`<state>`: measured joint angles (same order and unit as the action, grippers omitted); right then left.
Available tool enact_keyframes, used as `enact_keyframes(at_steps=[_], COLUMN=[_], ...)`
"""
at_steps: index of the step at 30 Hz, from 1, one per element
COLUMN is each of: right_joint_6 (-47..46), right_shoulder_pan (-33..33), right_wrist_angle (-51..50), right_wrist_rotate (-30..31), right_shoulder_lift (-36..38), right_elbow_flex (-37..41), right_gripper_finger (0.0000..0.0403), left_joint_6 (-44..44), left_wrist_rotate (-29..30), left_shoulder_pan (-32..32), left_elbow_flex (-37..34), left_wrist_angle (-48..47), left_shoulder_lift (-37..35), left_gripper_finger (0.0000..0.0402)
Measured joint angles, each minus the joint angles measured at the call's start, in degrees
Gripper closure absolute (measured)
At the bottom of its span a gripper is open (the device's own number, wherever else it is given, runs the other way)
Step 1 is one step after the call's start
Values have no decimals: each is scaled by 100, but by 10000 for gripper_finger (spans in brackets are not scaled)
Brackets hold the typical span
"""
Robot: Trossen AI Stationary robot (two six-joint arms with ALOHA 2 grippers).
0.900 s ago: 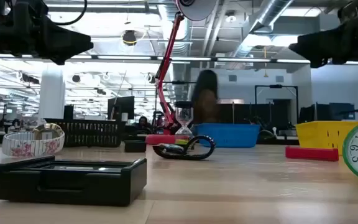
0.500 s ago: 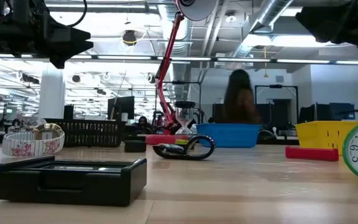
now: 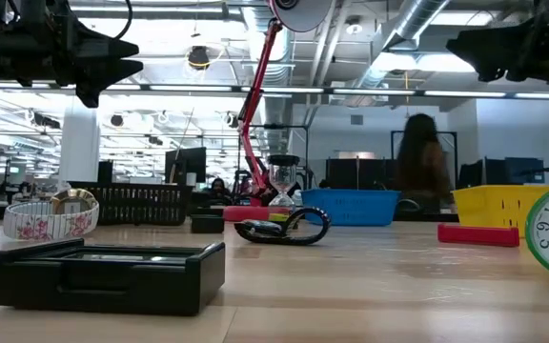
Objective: Pick & Place Office items
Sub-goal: Put the red digital clock into the yellow basket
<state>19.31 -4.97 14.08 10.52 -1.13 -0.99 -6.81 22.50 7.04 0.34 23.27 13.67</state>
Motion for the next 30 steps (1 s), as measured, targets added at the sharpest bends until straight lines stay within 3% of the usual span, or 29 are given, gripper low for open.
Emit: enact_keyframes(at_steps=[15,24,30], right_joint_6=[-1080,-1120,-1516], right_shoulder_pan=[-4,-10,-292], right_wrist_angle=[-207,138,94], right_wrist_rotate=[-2,-3,-20], right_shoulder_lift=[0,-71,-785], right_elbow_flex=[4,-76,-569], right_gripper_finger=[221,221,221], left_joint_6=[33,77,527], left_wrist_rotate=[-166,-184,-181], left_shoulder_pan=[-1,-1,-1], left_elbow_flex=[3,663,1066], left_wrist_angle=[1088,1117,1126], left_shoulder_lift=[125,1340,2046], left_gripper_finger=[245,245,245])
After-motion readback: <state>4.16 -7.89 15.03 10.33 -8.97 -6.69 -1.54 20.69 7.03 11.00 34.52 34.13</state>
